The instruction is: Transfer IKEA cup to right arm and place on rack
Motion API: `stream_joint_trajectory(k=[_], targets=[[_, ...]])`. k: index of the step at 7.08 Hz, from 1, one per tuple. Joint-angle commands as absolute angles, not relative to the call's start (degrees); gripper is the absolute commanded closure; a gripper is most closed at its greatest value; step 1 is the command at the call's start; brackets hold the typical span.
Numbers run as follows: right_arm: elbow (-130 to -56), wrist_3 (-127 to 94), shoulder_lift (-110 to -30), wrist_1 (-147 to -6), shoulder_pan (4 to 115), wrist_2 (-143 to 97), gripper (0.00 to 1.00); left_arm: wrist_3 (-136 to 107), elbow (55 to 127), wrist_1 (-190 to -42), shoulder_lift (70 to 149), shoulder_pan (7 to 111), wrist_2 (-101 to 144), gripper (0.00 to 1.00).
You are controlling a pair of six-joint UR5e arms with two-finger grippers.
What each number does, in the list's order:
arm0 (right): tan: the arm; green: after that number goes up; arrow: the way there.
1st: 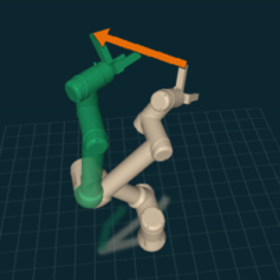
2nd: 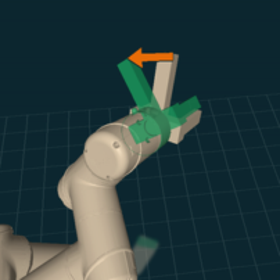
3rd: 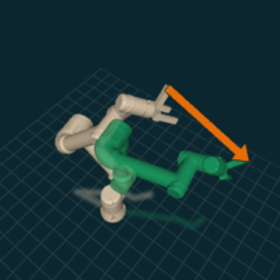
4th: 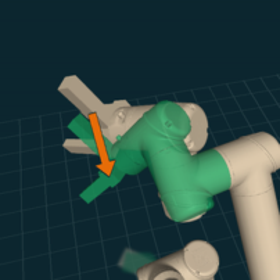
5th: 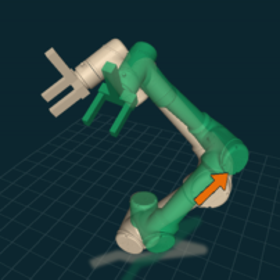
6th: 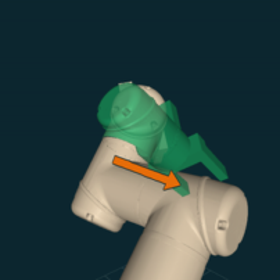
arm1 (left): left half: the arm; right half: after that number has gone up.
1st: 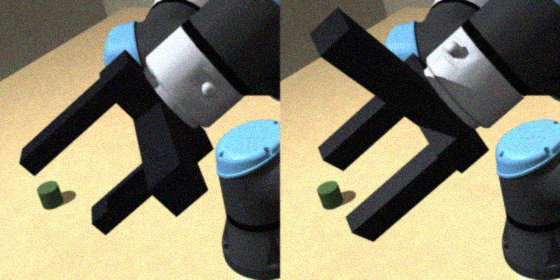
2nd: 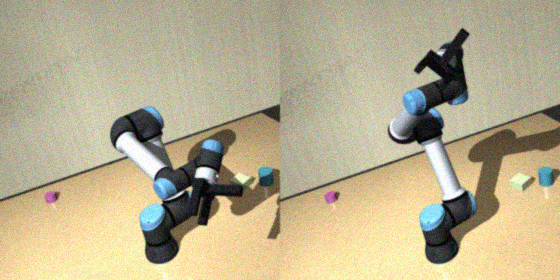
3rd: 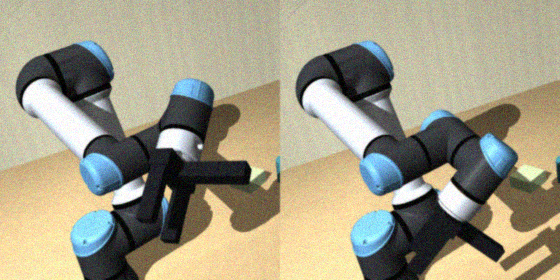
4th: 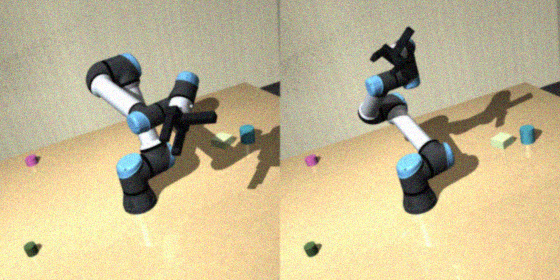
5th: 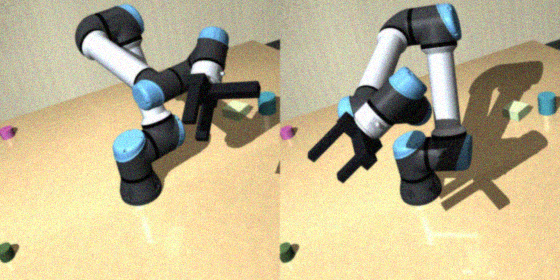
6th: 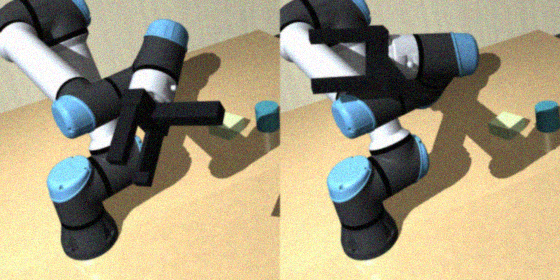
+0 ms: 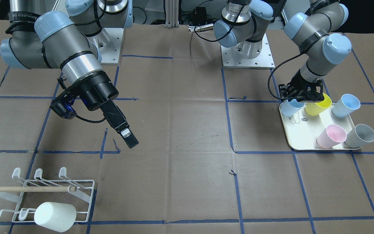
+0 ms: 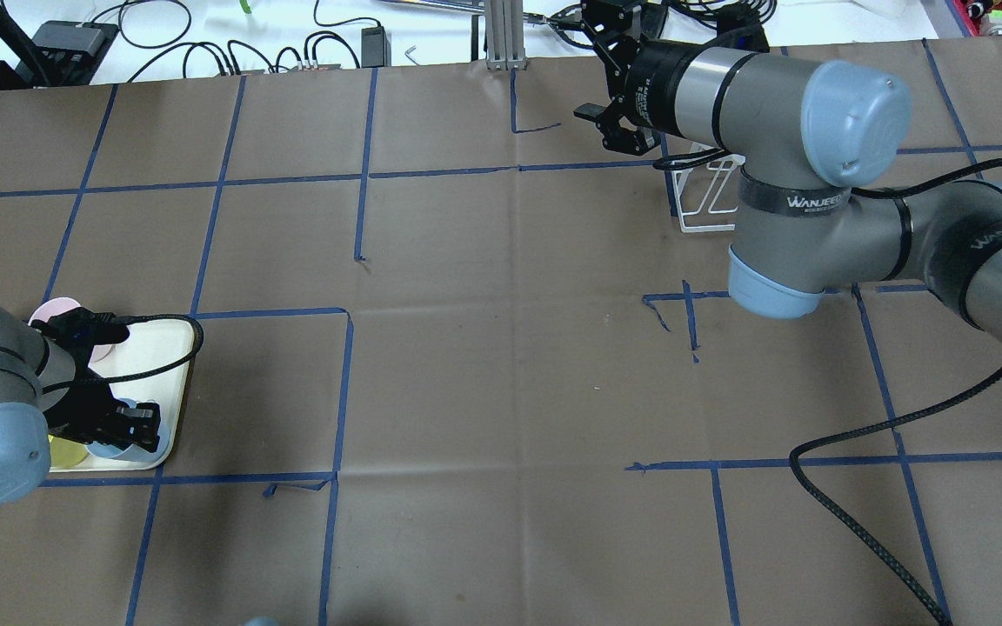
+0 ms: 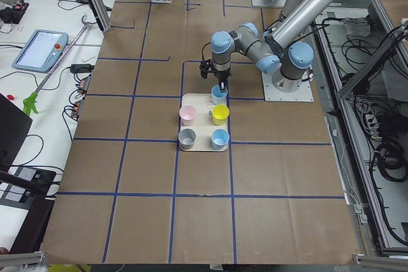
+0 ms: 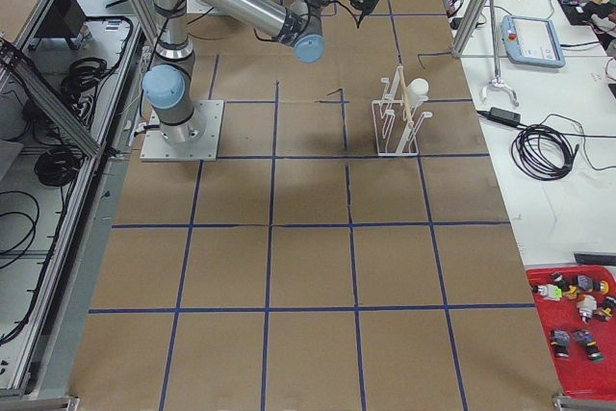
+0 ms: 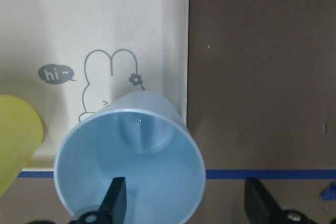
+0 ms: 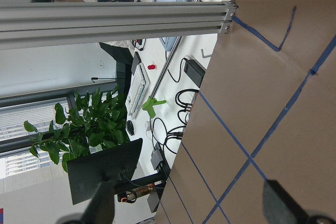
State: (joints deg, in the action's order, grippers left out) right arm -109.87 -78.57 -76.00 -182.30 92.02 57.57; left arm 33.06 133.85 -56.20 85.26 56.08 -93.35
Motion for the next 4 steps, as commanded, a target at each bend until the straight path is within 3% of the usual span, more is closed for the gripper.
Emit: stream_joint_trajectory(k=[1,4], targets=[[-110.0,-78.6,-75.9,-177.8,92.0,57.6,0.00,33.0,132.6,-56.1,85.2,56.1,-93.3,1.00],[-110.0,-78.6,-75.9,-155.1,92.0,57.6,0.00,33.0,123.3,-62.1,85.0,56.5,-93.3,1.00]])
